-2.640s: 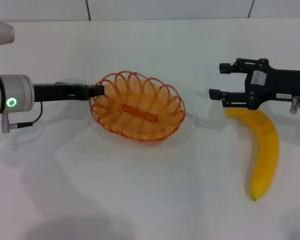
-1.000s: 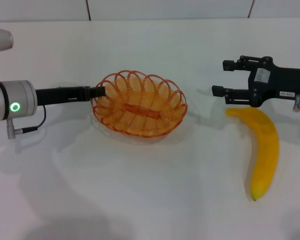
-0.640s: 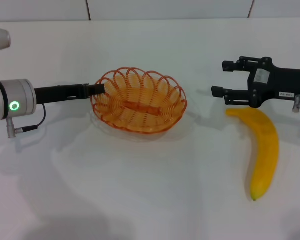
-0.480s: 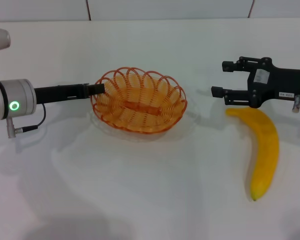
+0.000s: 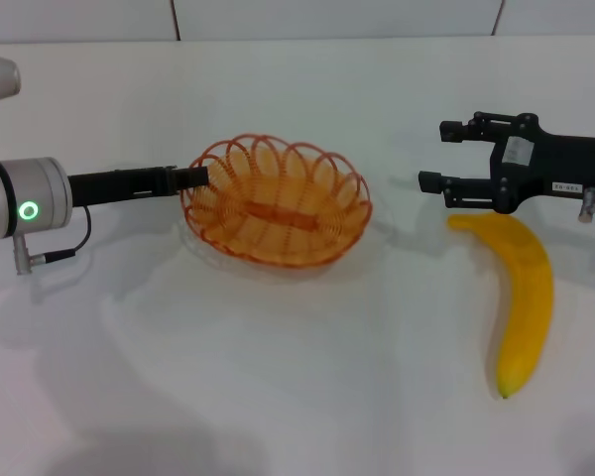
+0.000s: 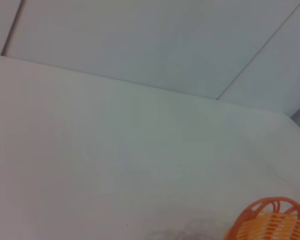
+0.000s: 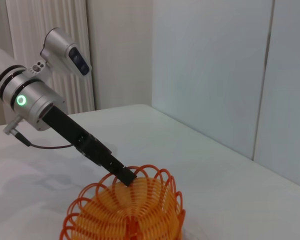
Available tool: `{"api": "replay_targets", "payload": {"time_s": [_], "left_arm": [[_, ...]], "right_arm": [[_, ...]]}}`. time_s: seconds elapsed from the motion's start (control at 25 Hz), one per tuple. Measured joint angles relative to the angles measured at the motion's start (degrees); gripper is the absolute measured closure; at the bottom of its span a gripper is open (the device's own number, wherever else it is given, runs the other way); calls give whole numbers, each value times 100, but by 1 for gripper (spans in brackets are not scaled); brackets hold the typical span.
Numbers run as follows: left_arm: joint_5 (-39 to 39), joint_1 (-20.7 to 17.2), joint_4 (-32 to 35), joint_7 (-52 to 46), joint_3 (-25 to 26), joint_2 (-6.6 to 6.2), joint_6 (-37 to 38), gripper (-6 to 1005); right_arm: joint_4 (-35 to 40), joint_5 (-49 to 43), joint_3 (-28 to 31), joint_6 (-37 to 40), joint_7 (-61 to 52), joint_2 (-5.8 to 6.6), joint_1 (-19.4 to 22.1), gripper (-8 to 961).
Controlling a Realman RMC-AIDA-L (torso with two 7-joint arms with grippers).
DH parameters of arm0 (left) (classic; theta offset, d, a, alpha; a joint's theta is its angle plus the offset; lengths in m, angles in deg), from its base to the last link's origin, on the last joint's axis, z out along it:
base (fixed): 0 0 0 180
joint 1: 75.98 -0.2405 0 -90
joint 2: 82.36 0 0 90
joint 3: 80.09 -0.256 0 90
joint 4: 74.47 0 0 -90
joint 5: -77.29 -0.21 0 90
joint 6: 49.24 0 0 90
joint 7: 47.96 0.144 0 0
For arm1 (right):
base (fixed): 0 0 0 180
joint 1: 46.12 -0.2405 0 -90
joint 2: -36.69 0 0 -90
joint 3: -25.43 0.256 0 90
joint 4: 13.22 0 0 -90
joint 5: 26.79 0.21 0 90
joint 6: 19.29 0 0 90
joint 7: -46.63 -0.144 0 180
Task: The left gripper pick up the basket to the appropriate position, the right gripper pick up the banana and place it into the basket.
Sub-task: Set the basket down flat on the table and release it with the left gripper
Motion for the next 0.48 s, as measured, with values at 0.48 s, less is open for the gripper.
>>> {"api": "replay_targets", "payload": {"time_s": [0.48], "left_arm": [[0, -8, -18, 33, -18, 0, 18, 798]], "right_arm": [[0, 0, -10, -10, -14, -10, 5, 189]]}}
